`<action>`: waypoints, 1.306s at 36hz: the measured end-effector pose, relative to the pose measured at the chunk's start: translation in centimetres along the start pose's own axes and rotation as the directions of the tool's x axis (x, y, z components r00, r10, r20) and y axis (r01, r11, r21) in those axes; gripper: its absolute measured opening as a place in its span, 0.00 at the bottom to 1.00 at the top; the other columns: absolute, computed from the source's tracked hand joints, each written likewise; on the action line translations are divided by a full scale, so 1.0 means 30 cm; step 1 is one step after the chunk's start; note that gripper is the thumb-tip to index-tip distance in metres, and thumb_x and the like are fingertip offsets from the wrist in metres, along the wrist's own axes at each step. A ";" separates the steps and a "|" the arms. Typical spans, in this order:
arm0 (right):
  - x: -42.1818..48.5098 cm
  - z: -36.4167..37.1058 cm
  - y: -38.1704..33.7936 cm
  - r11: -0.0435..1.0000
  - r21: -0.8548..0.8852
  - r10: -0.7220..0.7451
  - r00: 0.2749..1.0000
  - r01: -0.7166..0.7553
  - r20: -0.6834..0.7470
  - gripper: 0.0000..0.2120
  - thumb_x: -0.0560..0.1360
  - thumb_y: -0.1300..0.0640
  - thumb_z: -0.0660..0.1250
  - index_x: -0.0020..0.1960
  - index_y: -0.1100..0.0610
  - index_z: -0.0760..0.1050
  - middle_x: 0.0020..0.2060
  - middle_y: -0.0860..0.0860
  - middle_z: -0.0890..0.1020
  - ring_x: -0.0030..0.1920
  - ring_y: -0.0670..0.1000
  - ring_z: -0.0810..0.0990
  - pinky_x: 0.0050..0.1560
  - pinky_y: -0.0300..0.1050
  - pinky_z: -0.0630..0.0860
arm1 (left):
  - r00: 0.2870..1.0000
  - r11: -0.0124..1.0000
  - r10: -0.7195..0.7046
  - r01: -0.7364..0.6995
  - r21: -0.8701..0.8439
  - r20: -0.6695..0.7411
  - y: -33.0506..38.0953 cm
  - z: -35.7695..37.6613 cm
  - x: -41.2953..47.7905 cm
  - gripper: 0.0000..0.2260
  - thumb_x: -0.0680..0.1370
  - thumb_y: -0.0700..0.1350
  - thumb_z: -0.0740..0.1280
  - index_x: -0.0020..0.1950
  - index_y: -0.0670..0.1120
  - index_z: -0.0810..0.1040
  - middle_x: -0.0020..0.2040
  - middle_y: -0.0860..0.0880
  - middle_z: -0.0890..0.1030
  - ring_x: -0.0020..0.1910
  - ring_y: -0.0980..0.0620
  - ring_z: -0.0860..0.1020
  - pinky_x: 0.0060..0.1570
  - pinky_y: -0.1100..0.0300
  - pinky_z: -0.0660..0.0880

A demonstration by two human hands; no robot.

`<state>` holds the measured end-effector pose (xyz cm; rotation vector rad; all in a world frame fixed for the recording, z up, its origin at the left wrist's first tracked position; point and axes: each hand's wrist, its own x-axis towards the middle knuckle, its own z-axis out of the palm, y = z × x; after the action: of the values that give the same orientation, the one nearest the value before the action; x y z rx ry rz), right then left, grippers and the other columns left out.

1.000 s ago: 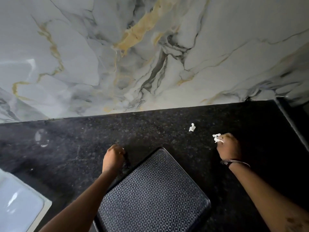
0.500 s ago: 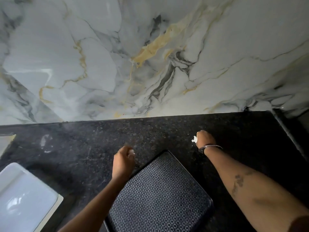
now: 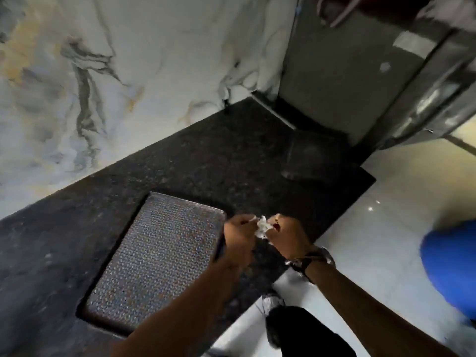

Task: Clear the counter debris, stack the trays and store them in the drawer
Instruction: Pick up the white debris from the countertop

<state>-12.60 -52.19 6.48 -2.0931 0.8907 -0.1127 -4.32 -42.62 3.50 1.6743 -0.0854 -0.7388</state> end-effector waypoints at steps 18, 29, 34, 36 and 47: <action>0.023 -0.162 1.372 0.912 -0.027 0.409 0.904 -0.409 0.122 0.07 0.69 0.68 0.64 0.44 0.65 0.80 0.46 0.63 0.84 0.49 0.63 0.82 0.47 0.50 0.75 | 0.894 0.857 -0.442 0.399 0.325 0.068 -0.815 1.099 0.038 0.09 0.75 0.35 0.64 0.43 0.41 0.84 0.33 0.46 0.79 0.32 0.54 0.72 0.33 0.62 0.70; 0.250 -0.102 1.816 0.875 -0.319 0.460 0.833 -0.365 0.309 0.18 0.71 0.61 0.64 0.60 0.62 0.75 0.57 0.63 0.80 0.58 0.62 0.79 0.58 0.51 0.76 | 0.875 0.838 -0.449 0.341 0.426 0.180 -1.133 1.233 0.275 0.21 0.74 0.37 0.61 0.61 0.57 0.79 0.45 0.50 0.82 0.38 0.53 0.76 0.35 0.64 0.72; 0.161 -0.233 1.559 0.911 -0.318 0.357 0.887 -0.262 0.293 0.13 0.72 0.62 0.62 0.53 0.61 0.80 0.53 0.61 0.83 0.55 0.61 0.81 0.54 0.51 0.78 | 0.913 0.849 -0.388 0.300 0.436 0.127 -0.960 1.113 0.083 0.11 0.75 0.37 0.62 0.48 0.48 0.83 0.45 0.47 0.83 0.39 0.51 0.77 0.40 0.56 0.75; 0.121 -0.270 1.386 0.945 -0.269 0.255 0.932 -0.184 0.258 0.12 0.74 0.62 0.62 0.54 0.60 0.80 0.53 0.59 0.84 0.55 0.59 0.81 0.55 0.50 0.77 | 0.943 0.893 -0.292 0.209 0.399 0.159 -0.822 1.046 -0.023 0.10 0.77 0.38 0.65 0.53 0.49 0.82 0.48 0.48 0.85 0.41 0.49 0.82 0.45 0.55 0.80; -0.004 -0.067 0.283 0.853 -0.045 -0.520 0.854 0.520 0.017 0.15 0.72 0.60 0.69 0.58 0.61 0.80 0.56 0.60 0.82 0.58 0.59 0.80 0.60 0.53 0.77 | 0.737 0.865 0.464 -0.258 0.430 -0.491 -0.247 0.088 -0.405 0.11 0.75 0.37 0.67 0.56 0.46 0.77 0.54 0.49 0.75 0.52 0.47 0.78 0.51 0.49 0.78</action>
<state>-18.16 -56.81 1.60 -2.3316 0.2986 -0.3744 -17.78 -37.61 1.74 2.0648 -0.1093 0.1295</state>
